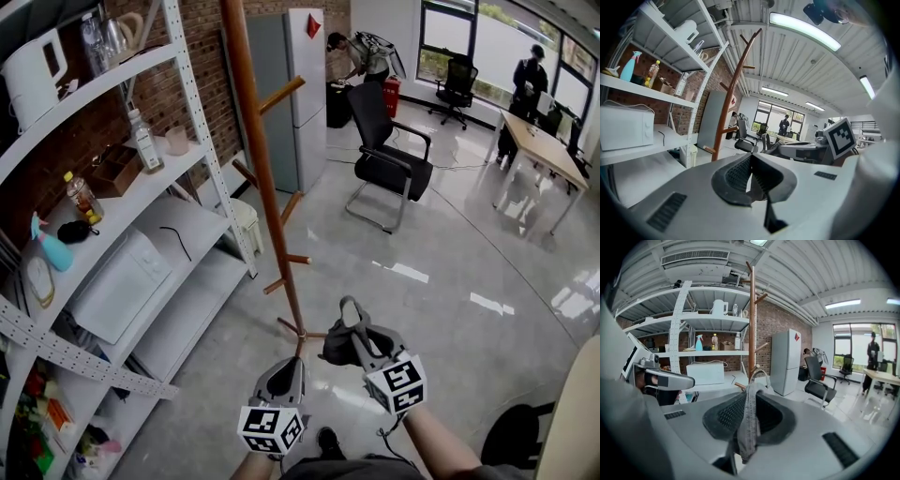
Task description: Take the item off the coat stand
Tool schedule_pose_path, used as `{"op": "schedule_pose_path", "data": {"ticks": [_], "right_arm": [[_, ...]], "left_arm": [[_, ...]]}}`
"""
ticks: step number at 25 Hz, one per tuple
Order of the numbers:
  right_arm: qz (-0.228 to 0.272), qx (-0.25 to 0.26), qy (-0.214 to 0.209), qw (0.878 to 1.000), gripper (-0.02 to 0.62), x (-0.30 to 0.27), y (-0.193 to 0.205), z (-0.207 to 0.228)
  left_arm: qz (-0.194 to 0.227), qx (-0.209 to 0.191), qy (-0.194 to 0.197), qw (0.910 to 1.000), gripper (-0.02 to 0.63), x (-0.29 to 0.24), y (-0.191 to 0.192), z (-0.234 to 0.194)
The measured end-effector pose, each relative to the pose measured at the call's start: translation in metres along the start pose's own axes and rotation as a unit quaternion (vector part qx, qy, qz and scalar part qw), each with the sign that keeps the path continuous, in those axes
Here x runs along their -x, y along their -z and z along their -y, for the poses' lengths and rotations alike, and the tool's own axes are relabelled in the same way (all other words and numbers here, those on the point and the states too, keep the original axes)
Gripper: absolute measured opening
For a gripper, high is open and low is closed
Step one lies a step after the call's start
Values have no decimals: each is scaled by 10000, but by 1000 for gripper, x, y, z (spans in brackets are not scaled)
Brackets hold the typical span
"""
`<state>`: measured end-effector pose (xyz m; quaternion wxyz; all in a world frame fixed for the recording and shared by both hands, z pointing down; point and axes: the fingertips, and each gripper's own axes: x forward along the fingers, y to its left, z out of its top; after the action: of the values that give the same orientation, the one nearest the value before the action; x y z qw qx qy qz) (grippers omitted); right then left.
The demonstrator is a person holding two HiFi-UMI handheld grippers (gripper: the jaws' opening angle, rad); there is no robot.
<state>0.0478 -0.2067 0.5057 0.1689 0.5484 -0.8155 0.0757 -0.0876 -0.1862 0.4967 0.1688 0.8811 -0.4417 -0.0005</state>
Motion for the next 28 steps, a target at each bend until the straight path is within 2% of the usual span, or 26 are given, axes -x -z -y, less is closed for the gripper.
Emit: {"op": "schedule_pose_path", "data": {"ticks": [11,28], "right_arm": [[4,-207,-13,9998,61,41,22,15],[145,-136,-380,9991,61,116,34,11]], "left_arm": [[74,-78,-71,9999,6,7,1,37],[276,-189,-165,9993,6,38,4,108]]}}
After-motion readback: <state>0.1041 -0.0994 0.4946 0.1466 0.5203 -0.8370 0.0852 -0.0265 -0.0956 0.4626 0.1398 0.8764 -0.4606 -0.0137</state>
